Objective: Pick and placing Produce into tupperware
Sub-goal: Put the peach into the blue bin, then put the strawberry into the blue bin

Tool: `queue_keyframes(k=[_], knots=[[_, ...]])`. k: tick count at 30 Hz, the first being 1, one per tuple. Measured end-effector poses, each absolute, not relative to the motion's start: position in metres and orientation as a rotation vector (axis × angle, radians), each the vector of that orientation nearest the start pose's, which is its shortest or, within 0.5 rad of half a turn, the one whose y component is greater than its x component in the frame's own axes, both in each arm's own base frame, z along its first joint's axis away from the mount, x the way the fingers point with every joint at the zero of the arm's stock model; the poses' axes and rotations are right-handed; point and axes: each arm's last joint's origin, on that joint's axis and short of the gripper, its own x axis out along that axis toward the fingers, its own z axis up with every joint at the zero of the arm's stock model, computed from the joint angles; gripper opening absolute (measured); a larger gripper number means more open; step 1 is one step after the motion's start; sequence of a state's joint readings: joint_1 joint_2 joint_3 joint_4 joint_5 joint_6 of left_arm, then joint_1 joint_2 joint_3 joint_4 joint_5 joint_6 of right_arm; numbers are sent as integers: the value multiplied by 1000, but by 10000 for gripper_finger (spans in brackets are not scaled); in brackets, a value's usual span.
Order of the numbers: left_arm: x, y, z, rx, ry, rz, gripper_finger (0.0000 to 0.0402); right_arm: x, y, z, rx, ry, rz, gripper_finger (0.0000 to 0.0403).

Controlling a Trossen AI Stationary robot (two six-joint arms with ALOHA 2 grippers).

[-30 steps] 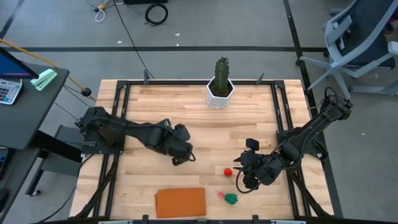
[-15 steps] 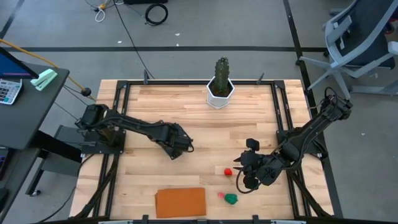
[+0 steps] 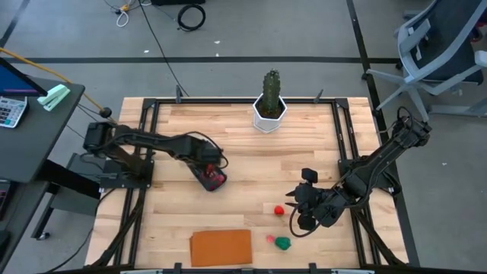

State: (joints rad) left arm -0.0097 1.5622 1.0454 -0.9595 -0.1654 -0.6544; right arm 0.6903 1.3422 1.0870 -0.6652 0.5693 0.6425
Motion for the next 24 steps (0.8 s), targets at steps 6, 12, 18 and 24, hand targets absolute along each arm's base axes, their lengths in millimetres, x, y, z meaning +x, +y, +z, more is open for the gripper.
queue_keyframes(k=[6,12,18,24], knots=[[266,4,201,-416,1347,461,81,217,158,284,44,720,-141,132],[258,-1,191,-376,1403,439,117,217,157,284,20,713,-149,132],[254,0,185,-368,1419,451,158,217,157,284,9,705,-157,132],[264,0,201,-355,1370,423,181,217,157,284,8,705,-159,132]])
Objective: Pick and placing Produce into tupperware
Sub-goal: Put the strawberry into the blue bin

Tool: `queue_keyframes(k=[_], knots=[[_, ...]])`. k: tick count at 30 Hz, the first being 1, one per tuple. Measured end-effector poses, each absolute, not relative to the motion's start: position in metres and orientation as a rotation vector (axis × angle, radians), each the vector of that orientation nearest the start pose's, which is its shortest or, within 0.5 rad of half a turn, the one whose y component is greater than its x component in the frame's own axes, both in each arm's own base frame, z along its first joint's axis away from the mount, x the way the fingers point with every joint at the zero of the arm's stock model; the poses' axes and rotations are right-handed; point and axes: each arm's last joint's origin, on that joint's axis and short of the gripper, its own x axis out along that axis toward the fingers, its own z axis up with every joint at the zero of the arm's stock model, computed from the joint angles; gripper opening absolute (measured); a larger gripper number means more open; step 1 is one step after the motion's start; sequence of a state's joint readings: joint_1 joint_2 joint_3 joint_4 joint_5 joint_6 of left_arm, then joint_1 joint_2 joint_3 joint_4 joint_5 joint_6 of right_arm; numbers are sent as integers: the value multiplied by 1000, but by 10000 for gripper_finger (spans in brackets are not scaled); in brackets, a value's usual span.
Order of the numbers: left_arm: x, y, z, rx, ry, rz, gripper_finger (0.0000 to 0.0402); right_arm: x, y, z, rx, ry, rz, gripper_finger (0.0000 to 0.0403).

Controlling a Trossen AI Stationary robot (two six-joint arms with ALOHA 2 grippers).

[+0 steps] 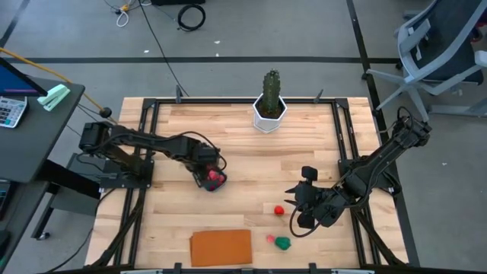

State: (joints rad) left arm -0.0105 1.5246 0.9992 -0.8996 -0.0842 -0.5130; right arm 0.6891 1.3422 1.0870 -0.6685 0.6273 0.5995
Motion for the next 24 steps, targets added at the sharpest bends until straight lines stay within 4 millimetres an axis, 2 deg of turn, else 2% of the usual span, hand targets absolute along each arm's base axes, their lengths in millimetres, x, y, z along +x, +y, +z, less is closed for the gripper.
queue_keyframes(k=[4,7,14,18,21,24], knots=[[273,0,224,-352,1340,407,179,217,157,280,1,729,-175,132],[279,-1,249,-355,1312,400,172,222,158,270,-14,782,-181,132],[297,-4,303,-332,1126,312,161,243,169,229,-60,944,-174,136],[304,-8,320,-305,1039,262,161,249,178,207,-18,1030,-158,143],[307,-9,321,-289,1011,241,159,254,188,200,47,1025,-112,148],[307,-9,322,-284,1004,238,155,253,198,197,40,1009,-75,149]])
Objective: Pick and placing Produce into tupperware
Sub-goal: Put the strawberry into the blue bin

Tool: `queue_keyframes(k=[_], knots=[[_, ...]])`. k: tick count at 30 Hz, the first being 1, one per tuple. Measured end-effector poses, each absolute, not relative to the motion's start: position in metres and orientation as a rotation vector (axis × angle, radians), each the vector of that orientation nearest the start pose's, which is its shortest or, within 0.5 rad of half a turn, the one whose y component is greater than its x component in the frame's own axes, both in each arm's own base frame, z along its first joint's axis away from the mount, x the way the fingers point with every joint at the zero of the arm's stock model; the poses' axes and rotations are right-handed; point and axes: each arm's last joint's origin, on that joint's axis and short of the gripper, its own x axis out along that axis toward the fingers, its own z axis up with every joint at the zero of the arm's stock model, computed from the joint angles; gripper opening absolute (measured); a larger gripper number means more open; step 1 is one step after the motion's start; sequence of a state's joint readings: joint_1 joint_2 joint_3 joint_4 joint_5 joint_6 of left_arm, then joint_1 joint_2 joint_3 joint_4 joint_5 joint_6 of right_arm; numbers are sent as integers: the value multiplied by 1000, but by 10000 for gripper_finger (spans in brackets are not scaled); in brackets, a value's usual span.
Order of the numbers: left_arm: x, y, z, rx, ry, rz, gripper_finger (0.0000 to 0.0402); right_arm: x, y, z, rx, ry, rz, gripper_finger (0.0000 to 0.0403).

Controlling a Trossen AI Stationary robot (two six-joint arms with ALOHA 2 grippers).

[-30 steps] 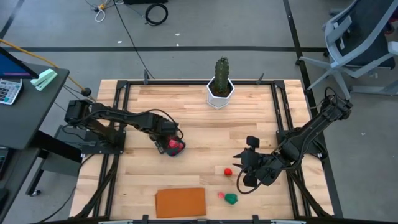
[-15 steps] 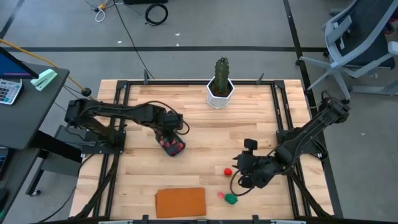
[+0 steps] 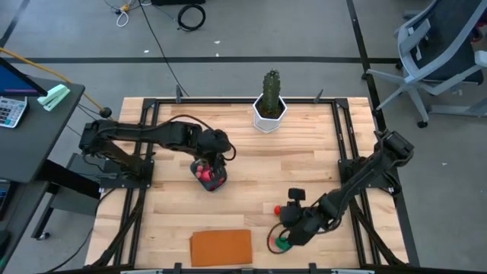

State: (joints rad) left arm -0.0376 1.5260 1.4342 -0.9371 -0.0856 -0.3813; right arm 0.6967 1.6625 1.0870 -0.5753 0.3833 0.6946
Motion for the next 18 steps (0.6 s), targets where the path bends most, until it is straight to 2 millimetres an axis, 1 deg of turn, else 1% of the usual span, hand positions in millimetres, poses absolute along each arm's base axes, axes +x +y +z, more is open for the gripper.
queue_keyframes(k=[5,10,14,18], knots=[[309,-10,320,-282,1005,237,150,247,210,186,-40,1037,-31,149],[313,-11,319,-283,983,228,144,245,221,163,-201,1071,-3,148],[316,-11,321,-288,946,222,142,247,222,149,-278,1073,-35,149],[318,-11,323,-291,917,216,144,248,222,145,-299,1069,-56,148]])
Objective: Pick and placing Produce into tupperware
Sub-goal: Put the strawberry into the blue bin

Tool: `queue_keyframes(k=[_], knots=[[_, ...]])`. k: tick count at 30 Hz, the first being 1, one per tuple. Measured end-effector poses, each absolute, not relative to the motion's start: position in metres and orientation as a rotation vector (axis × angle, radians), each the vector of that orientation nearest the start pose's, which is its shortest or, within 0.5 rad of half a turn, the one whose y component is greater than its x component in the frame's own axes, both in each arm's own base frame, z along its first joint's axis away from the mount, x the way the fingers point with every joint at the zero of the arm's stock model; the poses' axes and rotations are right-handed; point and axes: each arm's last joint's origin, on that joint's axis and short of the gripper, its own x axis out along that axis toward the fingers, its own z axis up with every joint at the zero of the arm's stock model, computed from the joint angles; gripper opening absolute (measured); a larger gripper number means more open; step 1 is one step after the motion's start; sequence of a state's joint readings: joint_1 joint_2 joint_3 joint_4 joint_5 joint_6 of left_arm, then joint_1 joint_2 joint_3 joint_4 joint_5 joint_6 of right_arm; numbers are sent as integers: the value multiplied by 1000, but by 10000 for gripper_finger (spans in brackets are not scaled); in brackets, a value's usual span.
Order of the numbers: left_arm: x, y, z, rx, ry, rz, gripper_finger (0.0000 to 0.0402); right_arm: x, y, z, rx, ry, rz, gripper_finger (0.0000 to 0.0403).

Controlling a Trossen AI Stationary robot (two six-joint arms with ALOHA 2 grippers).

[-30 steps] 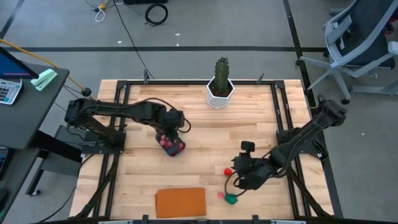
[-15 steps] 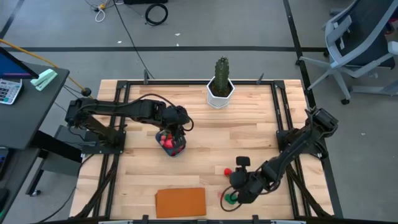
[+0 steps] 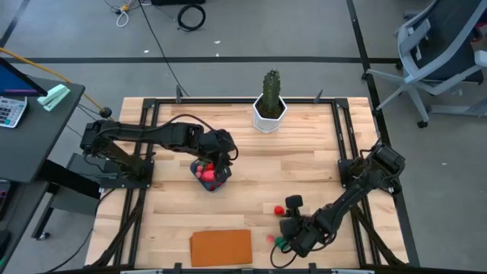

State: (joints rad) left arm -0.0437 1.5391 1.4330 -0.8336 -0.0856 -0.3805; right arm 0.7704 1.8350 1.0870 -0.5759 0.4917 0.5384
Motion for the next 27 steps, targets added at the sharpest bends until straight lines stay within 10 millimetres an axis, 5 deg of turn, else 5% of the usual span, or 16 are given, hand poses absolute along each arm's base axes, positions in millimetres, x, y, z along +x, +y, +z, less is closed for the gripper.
queue_keyframes(k=[16,27], knots=[[319,-11,324,-290,909,214,137,250,223,147,-269,1036,-55,139],[319,-11,324,-293,909,215,131,256,217,147,-224,1051,-78,38]])
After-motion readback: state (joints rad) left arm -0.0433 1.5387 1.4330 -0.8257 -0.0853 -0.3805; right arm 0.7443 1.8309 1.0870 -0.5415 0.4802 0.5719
